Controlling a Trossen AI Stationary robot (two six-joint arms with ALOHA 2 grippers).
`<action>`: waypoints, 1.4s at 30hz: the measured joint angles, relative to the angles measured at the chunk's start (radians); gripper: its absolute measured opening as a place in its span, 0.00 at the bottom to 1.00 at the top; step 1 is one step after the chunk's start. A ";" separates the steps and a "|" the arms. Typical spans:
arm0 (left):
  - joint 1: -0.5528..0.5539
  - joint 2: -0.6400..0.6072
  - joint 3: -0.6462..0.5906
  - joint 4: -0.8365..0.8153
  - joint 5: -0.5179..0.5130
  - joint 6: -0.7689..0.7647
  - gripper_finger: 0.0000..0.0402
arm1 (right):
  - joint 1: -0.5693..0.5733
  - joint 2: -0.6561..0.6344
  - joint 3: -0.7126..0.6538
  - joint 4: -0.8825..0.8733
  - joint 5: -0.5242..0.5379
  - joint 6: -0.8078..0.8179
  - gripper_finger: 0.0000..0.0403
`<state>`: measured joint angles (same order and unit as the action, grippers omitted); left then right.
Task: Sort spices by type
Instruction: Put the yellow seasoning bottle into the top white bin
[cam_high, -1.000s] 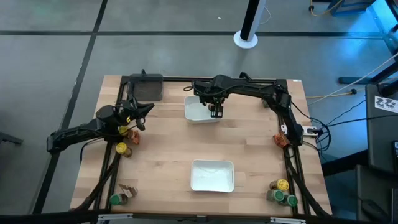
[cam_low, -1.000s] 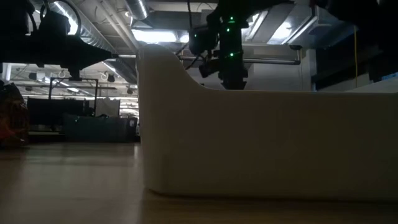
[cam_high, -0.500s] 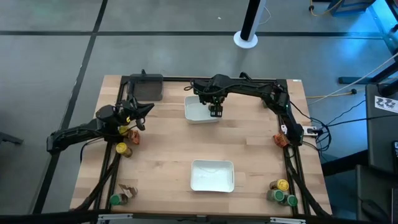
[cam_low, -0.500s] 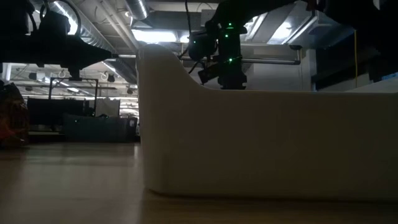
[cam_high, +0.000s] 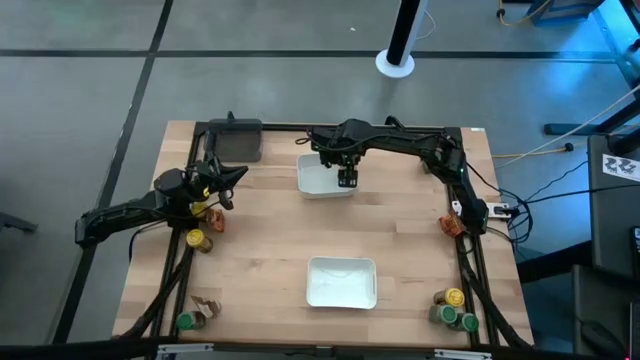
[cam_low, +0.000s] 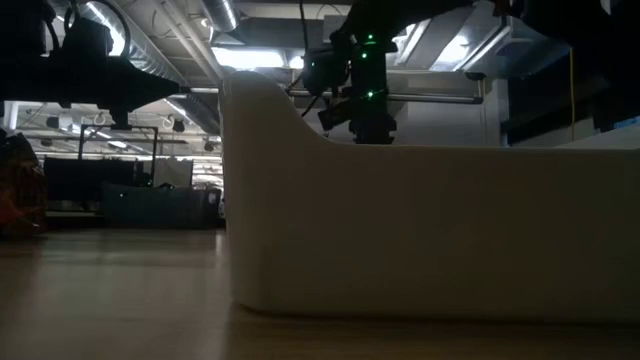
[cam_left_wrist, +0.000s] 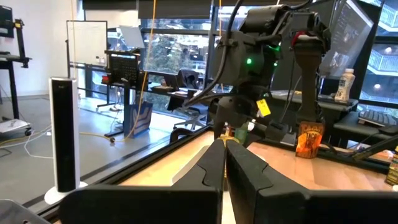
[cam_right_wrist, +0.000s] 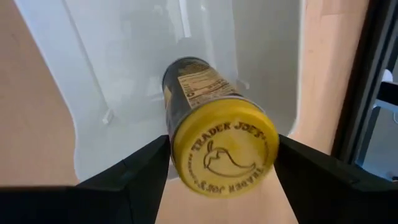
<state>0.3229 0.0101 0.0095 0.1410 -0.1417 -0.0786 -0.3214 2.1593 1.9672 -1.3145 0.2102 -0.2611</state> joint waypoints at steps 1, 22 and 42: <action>0.000 0.000 0.000 0.000 0.000 0.000 0.01 | 0.000 -0.007 0.005 0.002 0.002 0.000 0.68; 0.001 -0.001 0.003 0.033 -0.014 0.036 0.09 | 0.001 -0.258 0.064 -0.098 -0.098 0.123 0.68; -0.041 0.266 0.382 -0.253 -0.018 -0.027 0.71 | 0.027 -0.789 -0.575 0.382 -0.142 0.185 0.68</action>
<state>0.2816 0.2762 0.3911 -0.1118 -0.1596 -0.1059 -0.2942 1.3707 1.3921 -0.9327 0.0685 -0.0765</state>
